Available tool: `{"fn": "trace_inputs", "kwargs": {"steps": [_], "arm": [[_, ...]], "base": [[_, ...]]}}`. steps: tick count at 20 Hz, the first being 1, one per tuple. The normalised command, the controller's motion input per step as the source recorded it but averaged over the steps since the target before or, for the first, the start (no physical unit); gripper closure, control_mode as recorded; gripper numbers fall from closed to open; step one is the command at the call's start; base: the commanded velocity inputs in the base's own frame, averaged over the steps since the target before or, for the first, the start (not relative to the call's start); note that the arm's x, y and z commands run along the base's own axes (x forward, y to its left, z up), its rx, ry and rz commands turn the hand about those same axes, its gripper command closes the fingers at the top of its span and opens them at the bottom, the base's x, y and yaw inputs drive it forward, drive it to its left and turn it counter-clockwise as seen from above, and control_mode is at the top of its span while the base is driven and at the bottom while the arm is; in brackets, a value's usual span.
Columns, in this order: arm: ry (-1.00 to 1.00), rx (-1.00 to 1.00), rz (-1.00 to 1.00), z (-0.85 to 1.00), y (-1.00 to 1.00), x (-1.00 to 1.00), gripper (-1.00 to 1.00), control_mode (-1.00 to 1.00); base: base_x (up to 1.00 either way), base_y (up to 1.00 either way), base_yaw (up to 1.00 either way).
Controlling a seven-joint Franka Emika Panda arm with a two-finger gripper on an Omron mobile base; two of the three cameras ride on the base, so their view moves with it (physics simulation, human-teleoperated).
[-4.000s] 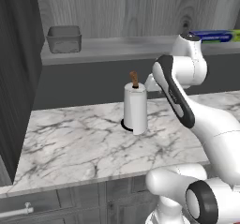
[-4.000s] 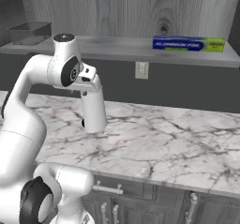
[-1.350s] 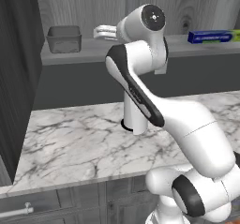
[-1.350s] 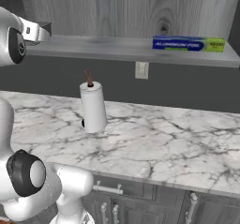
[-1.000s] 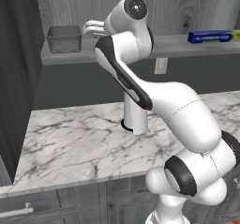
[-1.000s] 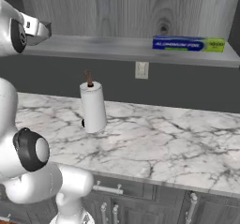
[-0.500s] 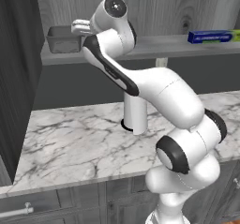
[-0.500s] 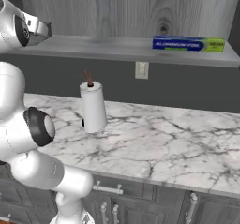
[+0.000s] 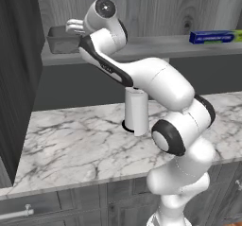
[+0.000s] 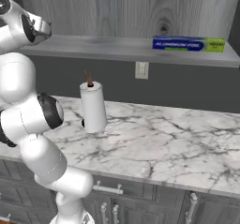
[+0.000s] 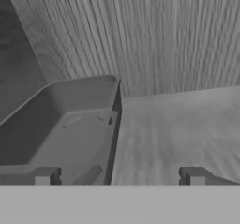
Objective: Retrieve the tupperware and aluminum foil from the cabinet and place them on the dining counter near the plate with garlic and kebab skewer to prepare for storing leftovers.
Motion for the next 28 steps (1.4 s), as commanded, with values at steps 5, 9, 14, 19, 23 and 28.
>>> {"fn": "trace_inputs", "kwargs": {"steps": [5, 9, 14, 19, 23, 28], "arm": [[0.00, -0.01, -0.01, -0.06, 0.04, 0.35, -1.00, -1.00], [0.00, -0.03, -0.02, -0.16, 0.13, 0.33, -1.00, -1.00], [0.00, -0.04, -0.05, -0.07, 0.26, 0.39, -1.00, -1.00], [0.00, -0.04, -0.10, -0.03, 0.22, 0.31, -1.00, -1.00], [0.11, -0.13, -0.17, -0.17, 0.13, 0.00, 1.00, -1.00], [0.06, -0.09, -0.16, -0.37, 0.00, -0.23, 1.00, -1.00]], "base": [[0.00, 0.00, 0.00], [0.00, 0.00, 0.00], [0.00, 0.00, 0.00], [0.00, 0.00, 0.00], [0.00, 0.00, 0.00], [0.00, 0.00, 0.00]]}}
